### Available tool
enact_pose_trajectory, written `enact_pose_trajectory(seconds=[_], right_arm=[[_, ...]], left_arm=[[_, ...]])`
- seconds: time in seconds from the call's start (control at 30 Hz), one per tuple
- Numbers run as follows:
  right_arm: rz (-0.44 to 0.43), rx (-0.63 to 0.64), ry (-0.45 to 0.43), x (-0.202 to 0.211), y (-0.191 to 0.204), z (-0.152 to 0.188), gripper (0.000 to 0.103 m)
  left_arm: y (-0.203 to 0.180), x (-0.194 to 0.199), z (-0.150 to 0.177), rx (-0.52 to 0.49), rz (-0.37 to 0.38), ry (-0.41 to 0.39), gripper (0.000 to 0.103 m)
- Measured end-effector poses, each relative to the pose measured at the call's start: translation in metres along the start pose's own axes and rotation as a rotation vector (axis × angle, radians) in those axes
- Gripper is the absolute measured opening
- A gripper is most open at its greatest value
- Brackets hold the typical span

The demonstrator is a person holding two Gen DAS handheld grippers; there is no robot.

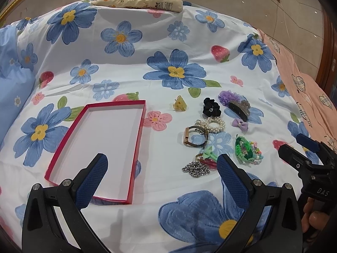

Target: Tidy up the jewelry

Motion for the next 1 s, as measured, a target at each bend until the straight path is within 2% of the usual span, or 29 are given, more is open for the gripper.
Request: enact_pose_trajectory(seconds=[0.6,0.73,1.0], right_arm=[[-0.015,-0.007,0.015,-0.006,0.002,-0.003,0.098],[-0.032,-0.006,0.022,-0.015,0.001,-0.007,0.098],[-0.074,-0.051,0.075,-0.046,-0.007,-0.014,0.097]], left_arm=[[0.005,-0.011,-0.001,0.008,0.014,0.03,0.103],[0.01,-0.027,-0.009,0.029,0.044,0.07,0.103],[0.015,-0.056,-0.021,0.024,0.053,0.111,0.103]])
Point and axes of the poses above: each gripper's, at about its wrist camera, not at the fingertips, and x roughly against the way its jaws point, y to its left, z to its underside, the point moved 3 cm from there along -x, roughly the way its jaws point, and after that the axes turned 1 degree about -x, right-handed, at the moved point
